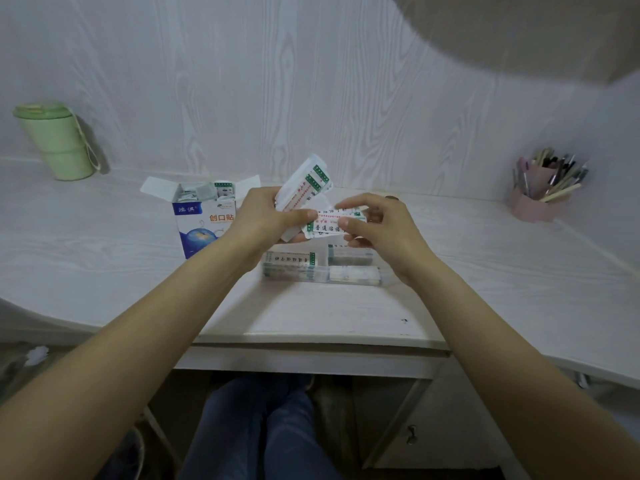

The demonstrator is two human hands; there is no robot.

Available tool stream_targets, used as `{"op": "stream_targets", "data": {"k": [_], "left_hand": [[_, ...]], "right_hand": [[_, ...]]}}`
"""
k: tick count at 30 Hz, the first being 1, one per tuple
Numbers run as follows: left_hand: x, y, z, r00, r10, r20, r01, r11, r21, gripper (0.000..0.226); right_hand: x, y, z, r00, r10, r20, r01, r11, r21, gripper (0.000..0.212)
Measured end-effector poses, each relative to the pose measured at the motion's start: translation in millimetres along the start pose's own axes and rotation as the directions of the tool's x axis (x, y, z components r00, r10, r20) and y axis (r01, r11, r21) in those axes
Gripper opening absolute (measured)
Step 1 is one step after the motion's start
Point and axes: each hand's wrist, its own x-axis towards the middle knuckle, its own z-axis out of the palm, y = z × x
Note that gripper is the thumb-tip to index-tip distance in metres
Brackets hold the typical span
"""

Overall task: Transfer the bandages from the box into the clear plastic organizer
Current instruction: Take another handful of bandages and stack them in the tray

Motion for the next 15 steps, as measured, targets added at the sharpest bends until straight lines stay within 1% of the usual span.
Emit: {"op": "stream_targets", "data": {"k": [2,4,7,10,12,15], "left_hand": [[3,1,1,1.0,-0.001,0.003,0.001,1.0,0.012,0.034],[6,2,4,1.0,-0.009,0.013,0.009,1.0,0.006,0.034],[9,0,6,1.0,-0.015,0.015,0.015,1.0,-0.023,0.038],[13,-1,6,1.0,-0.002,0.005,0.002,0.997,-0.071,0.035],[17,-4,4,1.0,0.002,-0.012,-0.003,0.996,-0.091,0.035],[23,-7,3,1.0,0.002,-0.02,-0.004,0.996,-0.09,0.035]], "right_hand": [[2,-1,-6,1.0,0.007,0.024,-0.006,0.999,-0.039,0.01],[5,-1,-11,0.999,0.035,0.042,-0.032,0.998,-0.056,0.004],[9,1,-17,0.996,0.081,0.048,-0.078,0.995,-0.06,0.005],[16,7,-24,0.997,0.077,0.016,-0.076,0.995,-0.067,0.003],[22,14,-30,0.997,0.076,-0.027,-0.078,0.991,-0.11,0.009],[34,26,-35,0.991,0.119,-0.059,-0.129,0.963,-0.235,0.012]]}}
